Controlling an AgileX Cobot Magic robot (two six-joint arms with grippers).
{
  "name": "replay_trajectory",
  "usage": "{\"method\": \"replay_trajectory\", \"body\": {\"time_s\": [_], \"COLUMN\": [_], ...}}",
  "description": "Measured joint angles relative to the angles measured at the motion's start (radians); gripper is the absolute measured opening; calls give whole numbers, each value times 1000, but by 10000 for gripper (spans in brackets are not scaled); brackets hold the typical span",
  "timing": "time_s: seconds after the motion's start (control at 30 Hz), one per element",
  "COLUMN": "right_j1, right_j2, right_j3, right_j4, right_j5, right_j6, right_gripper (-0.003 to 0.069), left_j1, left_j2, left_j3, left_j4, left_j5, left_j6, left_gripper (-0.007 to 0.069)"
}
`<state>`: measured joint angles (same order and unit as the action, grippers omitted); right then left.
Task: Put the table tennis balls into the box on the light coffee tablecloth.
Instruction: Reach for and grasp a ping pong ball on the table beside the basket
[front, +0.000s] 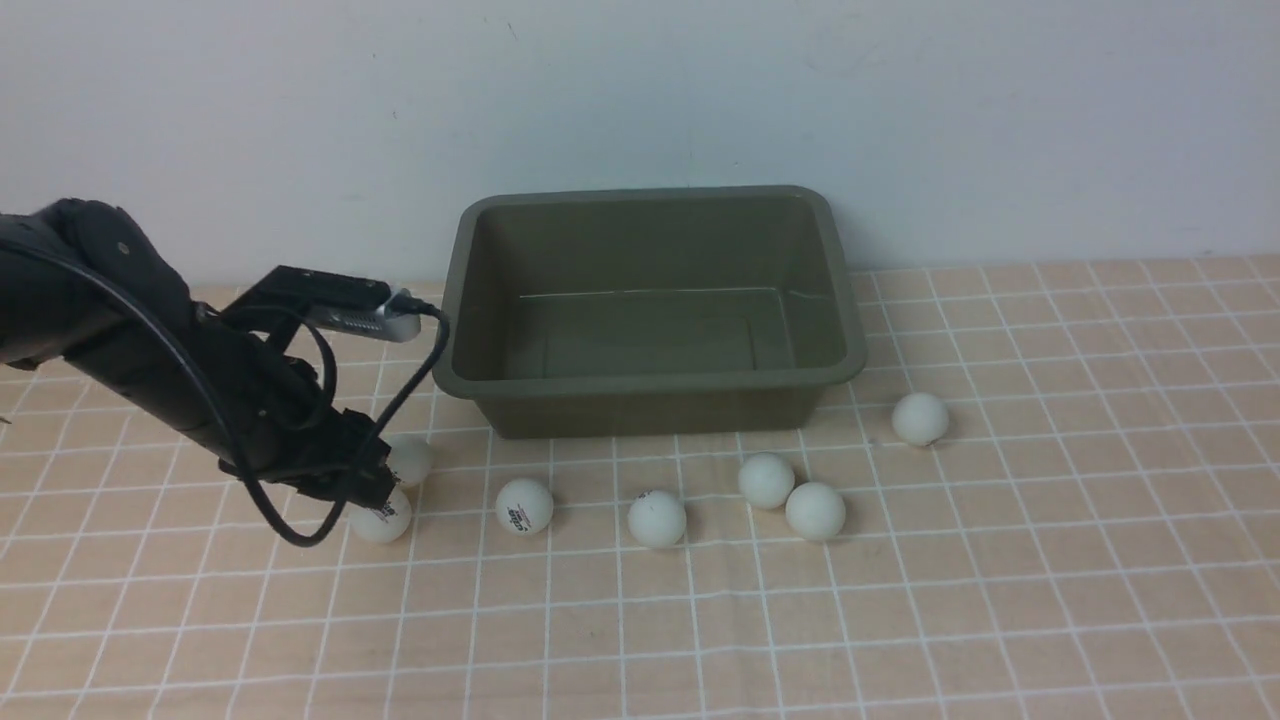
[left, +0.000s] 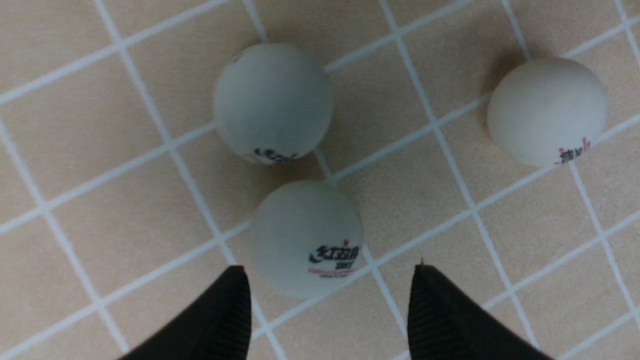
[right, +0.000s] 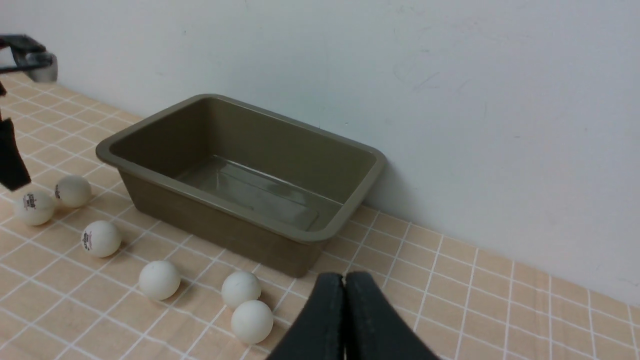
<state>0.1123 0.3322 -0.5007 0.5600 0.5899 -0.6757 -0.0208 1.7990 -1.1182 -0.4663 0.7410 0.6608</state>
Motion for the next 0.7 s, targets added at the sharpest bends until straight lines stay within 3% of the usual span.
{"method": "replay_trajectory", "body": {"time_s": [0.27,0.7], "right_j1": [0,0], "right_j2": [0,0], "right_j3": [0,0], "right_j4": [0,0], "right_j5": [-11,-1], "right_j6": [0,0], "right_gripper": [-14,-14], "left_j1": [-43,-47], "left_j2": [59,103], "left_j3": [-1,-4], "left_j4": [79,94], "left_j5": [-80,-112], "left_j6": [-63,-85], "left_gripper": [352,321]}}
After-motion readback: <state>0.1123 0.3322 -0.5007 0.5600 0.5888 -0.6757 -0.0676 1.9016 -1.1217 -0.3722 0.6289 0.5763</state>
